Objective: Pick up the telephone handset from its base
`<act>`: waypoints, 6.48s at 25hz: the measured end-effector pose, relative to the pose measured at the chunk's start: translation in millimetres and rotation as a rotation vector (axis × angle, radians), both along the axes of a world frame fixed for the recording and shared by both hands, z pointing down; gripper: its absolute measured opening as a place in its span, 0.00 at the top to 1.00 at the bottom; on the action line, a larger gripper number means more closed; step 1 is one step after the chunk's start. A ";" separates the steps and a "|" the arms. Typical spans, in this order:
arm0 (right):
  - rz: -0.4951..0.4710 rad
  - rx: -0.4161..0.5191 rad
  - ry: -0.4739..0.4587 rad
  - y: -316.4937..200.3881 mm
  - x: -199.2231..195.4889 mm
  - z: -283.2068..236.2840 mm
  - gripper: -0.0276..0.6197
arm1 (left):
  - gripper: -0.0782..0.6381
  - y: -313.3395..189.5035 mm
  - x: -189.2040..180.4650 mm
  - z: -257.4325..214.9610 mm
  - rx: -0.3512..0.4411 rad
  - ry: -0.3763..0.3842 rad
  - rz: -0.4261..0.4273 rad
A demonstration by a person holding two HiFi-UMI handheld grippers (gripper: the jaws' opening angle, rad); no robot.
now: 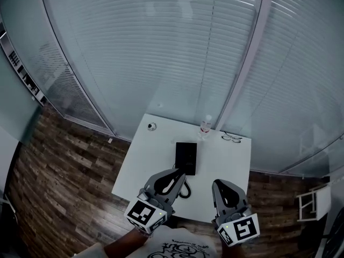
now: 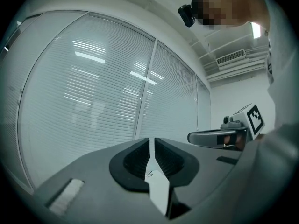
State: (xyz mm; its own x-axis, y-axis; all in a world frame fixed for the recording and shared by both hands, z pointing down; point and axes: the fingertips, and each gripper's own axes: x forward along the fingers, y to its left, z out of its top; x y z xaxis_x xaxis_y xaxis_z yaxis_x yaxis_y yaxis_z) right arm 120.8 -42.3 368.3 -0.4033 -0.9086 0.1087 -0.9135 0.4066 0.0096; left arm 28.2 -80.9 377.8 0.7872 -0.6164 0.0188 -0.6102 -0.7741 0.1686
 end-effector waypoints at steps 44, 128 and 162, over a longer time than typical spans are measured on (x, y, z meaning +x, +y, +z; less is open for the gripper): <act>0.042 -0.066 0.012 -133.6 -2.9 33.7 0.95 | 0.78 -138.0 4.8 154.9 -0.273 -0.113 0.058; 0.043 -0.073 0.009 -96.2 13.0 31.6 0.95 | 0.80 -138.0 0.7 199.7 -0.478 0.159 0.055; 0.064 -0.028 0.018 -63.8 27.7 15.5 0.95 | 0.80 -79.3 -25.2 1.8 -0.050 0.166 0.007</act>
